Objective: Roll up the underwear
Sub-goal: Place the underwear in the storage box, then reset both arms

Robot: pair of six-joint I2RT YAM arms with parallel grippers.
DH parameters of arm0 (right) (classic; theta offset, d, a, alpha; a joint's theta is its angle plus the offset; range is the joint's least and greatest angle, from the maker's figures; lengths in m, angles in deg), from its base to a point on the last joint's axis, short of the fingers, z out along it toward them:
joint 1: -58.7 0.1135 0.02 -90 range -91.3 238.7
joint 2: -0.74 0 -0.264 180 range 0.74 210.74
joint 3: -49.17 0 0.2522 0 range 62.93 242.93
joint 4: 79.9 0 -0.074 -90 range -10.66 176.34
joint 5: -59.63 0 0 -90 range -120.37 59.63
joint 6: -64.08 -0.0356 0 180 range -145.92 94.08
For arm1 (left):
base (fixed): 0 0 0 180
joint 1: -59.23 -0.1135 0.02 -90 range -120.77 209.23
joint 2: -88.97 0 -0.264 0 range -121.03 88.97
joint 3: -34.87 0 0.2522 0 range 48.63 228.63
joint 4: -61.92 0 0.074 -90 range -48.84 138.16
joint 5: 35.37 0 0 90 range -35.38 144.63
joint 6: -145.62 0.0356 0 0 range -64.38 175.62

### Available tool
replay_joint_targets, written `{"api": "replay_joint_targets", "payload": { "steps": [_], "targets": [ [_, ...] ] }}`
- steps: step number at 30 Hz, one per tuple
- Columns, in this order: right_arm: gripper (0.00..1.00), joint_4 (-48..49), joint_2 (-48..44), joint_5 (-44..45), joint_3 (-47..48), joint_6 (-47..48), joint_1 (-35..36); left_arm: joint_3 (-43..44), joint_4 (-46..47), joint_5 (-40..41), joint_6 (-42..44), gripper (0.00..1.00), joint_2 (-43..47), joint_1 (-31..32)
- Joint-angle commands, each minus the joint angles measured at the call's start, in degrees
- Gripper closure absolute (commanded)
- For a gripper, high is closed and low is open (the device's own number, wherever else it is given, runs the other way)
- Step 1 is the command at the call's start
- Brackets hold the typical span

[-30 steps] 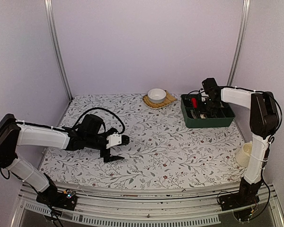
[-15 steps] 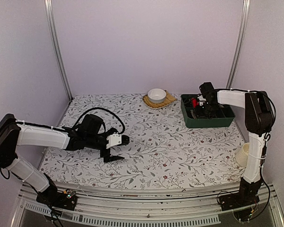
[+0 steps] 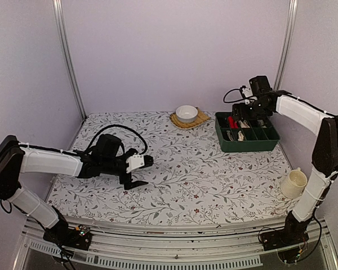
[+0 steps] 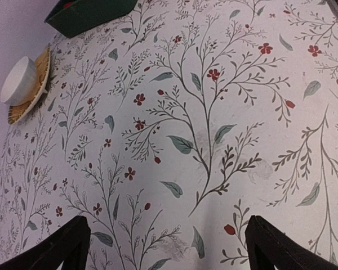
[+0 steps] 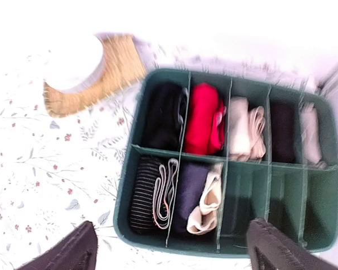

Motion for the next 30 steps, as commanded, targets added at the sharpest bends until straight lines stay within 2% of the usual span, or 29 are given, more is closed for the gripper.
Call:
{"api": "replay_joint_targets", "payload": {
  "steps": [1,8,15,18,21,23,26,30],
  "targets": [
    [0.01,1.36,-9.18,1.77,-5.61,1.63,2.03,1.32,3.32,1.79,-3.61,0.01,1.48,-2.54],
    [0.01,12.55,-26.85,1.98,-27.79,-0.38,5.36,3.31,3.91,1.69,-10.11,0.01,7.68,-8.40],
    [0.01,20.16,-48.00,1.09,-46.02,-6.68,9.51,4.48,-1.24,-3.98,-21.37,0.01,15.80,-20.65],
    [0.01,20.68,-56.16,0.96,-51.53,-7.27,9.88,1.90,-0.40,-2.31,-25.58,0.01,19.53,-26.28],
    [0.01,19.54,-61.62,1.41,-55.07,-7.60,9.91,-1.26,0.23,4.87,-28.09,0.01,23.55,-30.85],
    [0.01,20.74,-64.33,0.46,-57.27,-6.81,10.55,-4.97,0.87,6.19,-26.75,0.02,27.03,-32.31],
    [0.01,23.42,-67.72,-5.49,-59.63,-5.50,10.77,-12.76,5.42,5.77,-25.73,0.02,33.30,-33.46],
    [0.01,25.03,-70.19,-5.73,-62.14,-4.65,10.77,-19.35,13.40,7.96,-26.75,0.01,40.04,-33.68]
  ]
}}
